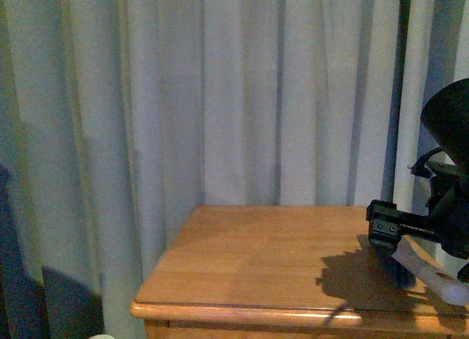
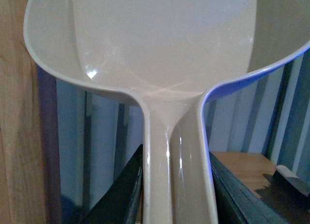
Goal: Clean up trash
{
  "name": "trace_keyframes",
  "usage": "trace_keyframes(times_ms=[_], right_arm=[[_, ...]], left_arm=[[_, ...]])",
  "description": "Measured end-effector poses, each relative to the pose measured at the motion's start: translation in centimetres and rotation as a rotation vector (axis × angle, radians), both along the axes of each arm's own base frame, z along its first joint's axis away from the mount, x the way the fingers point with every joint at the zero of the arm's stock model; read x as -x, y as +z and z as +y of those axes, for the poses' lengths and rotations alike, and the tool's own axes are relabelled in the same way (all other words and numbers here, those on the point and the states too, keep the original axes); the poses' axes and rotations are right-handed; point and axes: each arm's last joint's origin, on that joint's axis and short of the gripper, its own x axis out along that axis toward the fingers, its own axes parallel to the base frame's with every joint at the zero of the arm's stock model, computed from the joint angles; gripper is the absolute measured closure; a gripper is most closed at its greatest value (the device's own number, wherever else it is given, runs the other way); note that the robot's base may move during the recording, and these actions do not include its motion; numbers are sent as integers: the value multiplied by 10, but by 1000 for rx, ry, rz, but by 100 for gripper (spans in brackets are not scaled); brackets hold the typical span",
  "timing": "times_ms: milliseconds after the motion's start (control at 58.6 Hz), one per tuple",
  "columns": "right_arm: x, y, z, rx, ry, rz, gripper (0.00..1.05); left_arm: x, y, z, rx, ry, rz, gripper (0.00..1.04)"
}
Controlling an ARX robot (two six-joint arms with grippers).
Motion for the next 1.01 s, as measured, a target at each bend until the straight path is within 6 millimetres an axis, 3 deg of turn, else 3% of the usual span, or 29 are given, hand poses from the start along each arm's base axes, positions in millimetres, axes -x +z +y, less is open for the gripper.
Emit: trace_keyframes(times_ms=[392,597,700,819,1007], right_arm=[[-4,-12,2,-20,-17,21,9],[-4,-12,3,-18,-19,20,39],[-4,-14,3,-20,-18,22,61],[-2,-17,2,-21,-16,29,80],[-1,-20,0,-37,-7,14,84]], left_arm=[[0,0,0,0,0,0,77],[0,0,0,0,0,0,77],[0,0,0,0,0,0,77],[0,0,0,0,0,0,77],[0,0,0,0,0,0,77]])
